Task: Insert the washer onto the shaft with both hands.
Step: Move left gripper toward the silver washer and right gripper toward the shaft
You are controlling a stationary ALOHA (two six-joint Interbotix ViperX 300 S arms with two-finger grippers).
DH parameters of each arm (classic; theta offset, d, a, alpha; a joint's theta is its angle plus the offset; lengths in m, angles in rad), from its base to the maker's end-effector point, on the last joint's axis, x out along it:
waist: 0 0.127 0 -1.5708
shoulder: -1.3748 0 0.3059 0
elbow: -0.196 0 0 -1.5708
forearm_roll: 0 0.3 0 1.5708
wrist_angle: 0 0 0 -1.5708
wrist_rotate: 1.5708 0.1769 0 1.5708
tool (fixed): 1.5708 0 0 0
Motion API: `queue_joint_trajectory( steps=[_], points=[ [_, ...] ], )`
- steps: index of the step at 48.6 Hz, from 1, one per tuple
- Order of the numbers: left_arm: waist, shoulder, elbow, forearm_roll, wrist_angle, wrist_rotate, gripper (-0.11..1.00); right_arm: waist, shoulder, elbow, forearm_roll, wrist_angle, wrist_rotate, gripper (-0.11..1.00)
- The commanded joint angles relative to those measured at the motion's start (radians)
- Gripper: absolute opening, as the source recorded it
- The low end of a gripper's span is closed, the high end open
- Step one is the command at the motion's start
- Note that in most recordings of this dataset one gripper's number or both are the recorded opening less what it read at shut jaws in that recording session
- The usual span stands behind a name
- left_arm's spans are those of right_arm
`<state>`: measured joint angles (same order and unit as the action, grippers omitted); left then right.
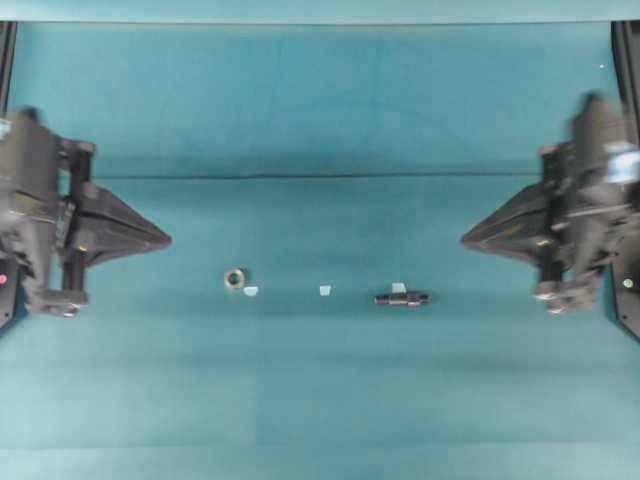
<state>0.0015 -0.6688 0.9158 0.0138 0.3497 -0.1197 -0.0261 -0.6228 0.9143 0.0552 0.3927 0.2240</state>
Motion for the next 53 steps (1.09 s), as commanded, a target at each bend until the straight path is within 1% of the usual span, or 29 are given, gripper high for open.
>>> queue_joint_trajectory(
  steps=[1, 14, 19, 28, 38, 48, 53],
  points=[
    [0.002, 0.043, -0.052, 0.003, 0.054, -0.003, 0.02, 0.009, 0.049, -0.054, 0.002, 0.041, 0.008, -0.10],
    [0.002, 0.215, -0.167, 0.003, 0.206, -0.005, 0.02, 0.021, 0.173, -0.130, -0.025, 0.143, 0.005, -0.10],
    [0.003, 0.282, -0.204, 0.005, 0.225, -0.003, 0.02, 0.025, 0.219, -0.160, -0.029, 0.172, 0.002, -0.10],
    [0.005, 0.374, -0.233, 0.005, 0.236, -0.003, 0.02, 0.031, 0.308, -0.209, -0.031, 0.225, -0.021, -0.10],
    [0.006, 0.469, -0.239, 0.008, 0.249, 0.005, 0.02, 0.031, 0.383, -0.232, -0.029, 0.225, -0.028, -0.10],
    [0.028, 0.517, -0.241, 0.014, 0.245, 0.009, 0.02, 0.031, 0.443, -0.235, -0.038, 0.224, -0.031, -0.10],
    [0.034, 0.523, -0.242, 0.014, 0.222, 0.014, 0.02, 0.031, 0.460, -0.238, -0.038, 0.222, -0.031, -0.10]
  ],
)
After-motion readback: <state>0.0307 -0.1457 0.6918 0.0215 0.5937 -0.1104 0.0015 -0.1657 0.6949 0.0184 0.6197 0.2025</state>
